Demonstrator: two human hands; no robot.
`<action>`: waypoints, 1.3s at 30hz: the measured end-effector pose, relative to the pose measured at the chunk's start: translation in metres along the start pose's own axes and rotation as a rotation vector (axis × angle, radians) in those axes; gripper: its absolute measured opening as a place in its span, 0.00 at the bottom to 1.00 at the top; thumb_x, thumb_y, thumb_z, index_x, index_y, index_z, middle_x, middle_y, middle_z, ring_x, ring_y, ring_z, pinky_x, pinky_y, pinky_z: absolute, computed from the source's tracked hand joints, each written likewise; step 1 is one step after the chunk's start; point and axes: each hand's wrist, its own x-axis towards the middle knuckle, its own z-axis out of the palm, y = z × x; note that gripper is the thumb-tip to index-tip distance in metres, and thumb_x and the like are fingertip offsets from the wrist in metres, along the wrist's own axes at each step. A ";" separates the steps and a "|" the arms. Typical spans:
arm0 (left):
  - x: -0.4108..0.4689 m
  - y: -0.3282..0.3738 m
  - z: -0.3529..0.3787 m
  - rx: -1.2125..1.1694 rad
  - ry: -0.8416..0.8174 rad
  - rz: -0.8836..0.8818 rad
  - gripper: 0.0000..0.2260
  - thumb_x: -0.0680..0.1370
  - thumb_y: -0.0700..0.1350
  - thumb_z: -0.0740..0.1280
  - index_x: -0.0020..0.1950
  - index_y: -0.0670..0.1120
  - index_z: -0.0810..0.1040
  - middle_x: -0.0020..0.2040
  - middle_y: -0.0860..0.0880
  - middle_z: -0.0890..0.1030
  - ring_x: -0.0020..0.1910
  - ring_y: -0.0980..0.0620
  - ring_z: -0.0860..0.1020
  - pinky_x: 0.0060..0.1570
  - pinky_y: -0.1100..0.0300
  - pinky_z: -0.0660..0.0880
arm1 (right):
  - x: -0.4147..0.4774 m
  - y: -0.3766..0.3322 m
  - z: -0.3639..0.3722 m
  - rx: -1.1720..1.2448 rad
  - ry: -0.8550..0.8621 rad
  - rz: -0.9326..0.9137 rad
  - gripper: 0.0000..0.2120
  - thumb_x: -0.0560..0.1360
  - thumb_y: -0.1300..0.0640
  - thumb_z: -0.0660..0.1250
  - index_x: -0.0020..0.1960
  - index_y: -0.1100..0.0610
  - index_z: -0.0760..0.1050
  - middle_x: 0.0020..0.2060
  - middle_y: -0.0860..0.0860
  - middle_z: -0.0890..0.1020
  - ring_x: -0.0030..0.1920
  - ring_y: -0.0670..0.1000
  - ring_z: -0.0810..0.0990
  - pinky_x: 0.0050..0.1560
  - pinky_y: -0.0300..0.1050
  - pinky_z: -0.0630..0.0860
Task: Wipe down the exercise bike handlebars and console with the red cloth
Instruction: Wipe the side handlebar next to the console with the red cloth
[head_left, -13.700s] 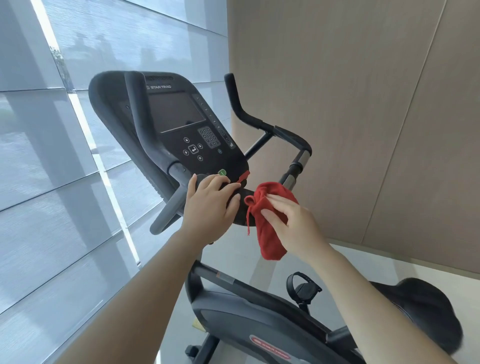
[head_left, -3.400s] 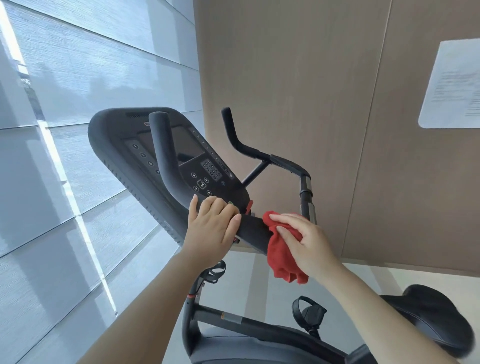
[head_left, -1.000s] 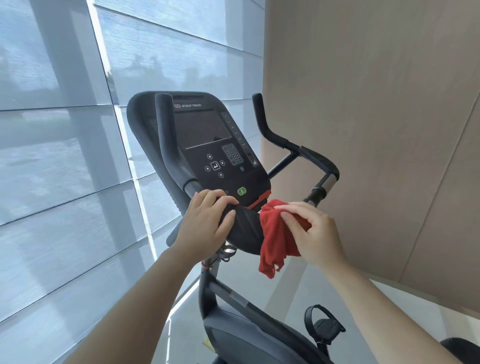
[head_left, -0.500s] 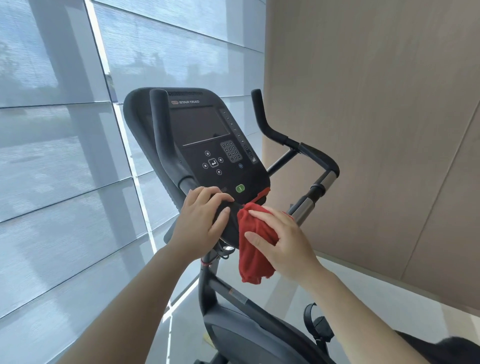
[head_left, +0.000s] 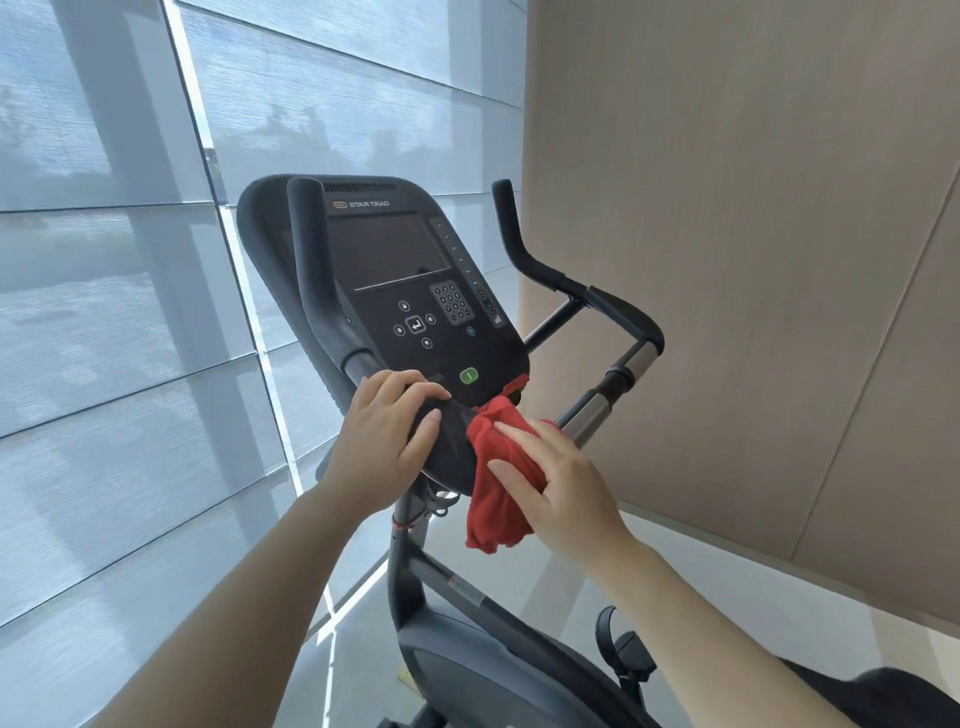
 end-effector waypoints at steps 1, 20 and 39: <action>0.000 0.000 0.000 0.000 0.002 0.000 0.17 0.78 0.52 0.51 0.56 0.50 0.77 0.55 0.53 0.74 0.59 0.50 0.68 0.65 0.53 0.62 | -0.001 0.002 -0.003 0.015 -0.013 -0.013 0.25 0.75 0.37 0.55 0.67 0.47 0.70 0.63 0.44 0.73 0.61 0.41 0.69 0.61 0.29 0.64; 0.007 -0.015 -0.012 0.001 -0.113 0.131 0.22 0.78 0.58 0.48 0.59 0.51 0.76 0.56 0.53 0.75 0.60 0.50 0.69 0.67 0.54 0.56 | -0.029 -0.012 0.026 -0.004 0.212 -0.038 0.22 0.77 0.43 0.57 0.70 0.47 0.65 0.70 0.41 0.64 0.73 0.41 0.57 0.71 0.47 0.63; 0.026 -0.088 -0.031 0.053 -0.225 0.504 0.22 0.80 0.56 0.46 0.68 0.51 0.70 0.57 0.52 0.76 0.62 0.49 0.71 0.70 0.47 0.57 | 0.003 -0.072 0.065 -0.300 0.376 0.358 0.21 0.76 0.36 0.50 0.67 0.37 0.63 0.72 0.44 0.63 0.73 0.43 0.53 0.74 0.57 0.48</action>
